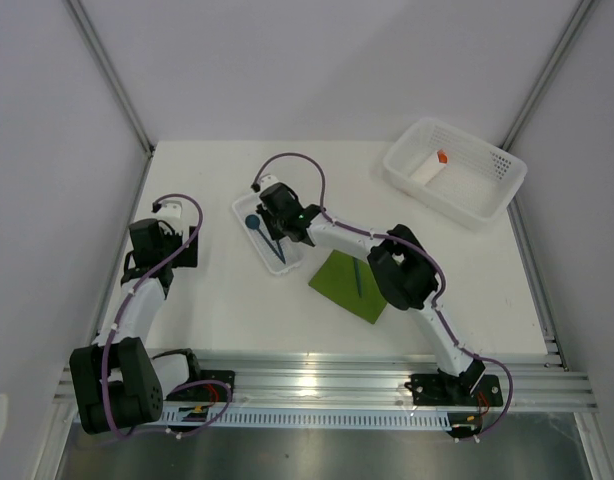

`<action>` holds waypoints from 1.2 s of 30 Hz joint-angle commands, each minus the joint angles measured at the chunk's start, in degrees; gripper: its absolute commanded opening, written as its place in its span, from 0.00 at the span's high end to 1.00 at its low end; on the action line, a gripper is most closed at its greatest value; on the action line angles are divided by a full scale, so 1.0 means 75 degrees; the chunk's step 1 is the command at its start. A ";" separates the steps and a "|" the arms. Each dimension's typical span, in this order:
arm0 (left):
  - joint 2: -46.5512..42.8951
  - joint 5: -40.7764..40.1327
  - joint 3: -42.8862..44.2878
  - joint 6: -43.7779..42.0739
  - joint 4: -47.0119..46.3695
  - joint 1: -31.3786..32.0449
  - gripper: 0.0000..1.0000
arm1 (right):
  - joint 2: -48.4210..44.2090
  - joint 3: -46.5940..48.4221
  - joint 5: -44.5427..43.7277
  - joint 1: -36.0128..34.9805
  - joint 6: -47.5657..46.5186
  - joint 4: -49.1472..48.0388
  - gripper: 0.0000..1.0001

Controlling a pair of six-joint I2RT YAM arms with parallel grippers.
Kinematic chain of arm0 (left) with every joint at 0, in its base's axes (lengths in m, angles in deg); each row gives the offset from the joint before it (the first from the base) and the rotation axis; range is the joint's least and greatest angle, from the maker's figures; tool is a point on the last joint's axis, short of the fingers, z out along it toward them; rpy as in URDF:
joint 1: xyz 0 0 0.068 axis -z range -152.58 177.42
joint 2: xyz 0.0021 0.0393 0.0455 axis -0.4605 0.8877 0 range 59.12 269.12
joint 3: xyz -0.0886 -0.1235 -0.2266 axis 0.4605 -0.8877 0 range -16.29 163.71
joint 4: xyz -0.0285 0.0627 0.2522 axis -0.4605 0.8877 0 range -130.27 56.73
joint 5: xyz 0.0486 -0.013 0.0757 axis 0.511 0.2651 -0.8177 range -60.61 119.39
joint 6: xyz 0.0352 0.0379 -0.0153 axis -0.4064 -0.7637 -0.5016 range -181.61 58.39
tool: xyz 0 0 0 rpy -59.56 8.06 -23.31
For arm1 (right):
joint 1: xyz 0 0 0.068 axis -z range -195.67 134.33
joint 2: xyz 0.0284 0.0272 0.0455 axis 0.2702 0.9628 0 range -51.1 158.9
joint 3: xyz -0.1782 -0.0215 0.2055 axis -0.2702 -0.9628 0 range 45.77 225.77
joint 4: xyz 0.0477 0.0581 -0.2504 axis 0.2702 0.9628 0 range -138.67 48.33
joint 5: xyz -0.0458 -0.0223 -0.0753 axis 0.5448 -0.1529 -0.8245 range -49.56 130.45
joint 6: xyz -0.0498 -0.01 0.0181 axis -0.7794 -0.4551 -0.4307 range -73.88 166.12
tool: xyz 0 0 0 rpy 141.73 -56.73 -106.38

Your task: Place the utensils on the paper napkin and roll it up

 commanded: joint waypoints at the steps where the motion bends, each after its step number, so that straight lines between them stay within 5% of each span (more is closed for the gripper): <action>1: 0.0064 0.0099 0.0183 -0.0094 -0.0060 -0.0075 0.00 | 0.0306 0.0438 -0.0148 0.0010 0.0118 0.0085 0.76; 25: 0.0005 0.0099 0.0194 -0.0082 -0.0013 -0.0074 0.00 | 0.0904 0.0883 -0.0382 -0.0025 0.0458 0.1069 0.74; 28: -0.0006 0.0099 0.0206 -0.0082 -0.0037 -0.0074 0.01 | 0.0951 0.0755 -0.0429 -0.0048 0.0528 0.1211 0.80; 31: 0.0017 0.0088 0.0218 -0.0106 -0.0025 -0.0075 0.01 | 0.0846 0.0497 -0.0488 -0.0037 0.0621 0.1070 0.98; 36: 0.0006 0.0088 0.0241 -0.0082 -0.0002 -0.0075 0.01 | 0.0483 0.0531 -0.0500 -0.0048 0.0715 0.0871 1.00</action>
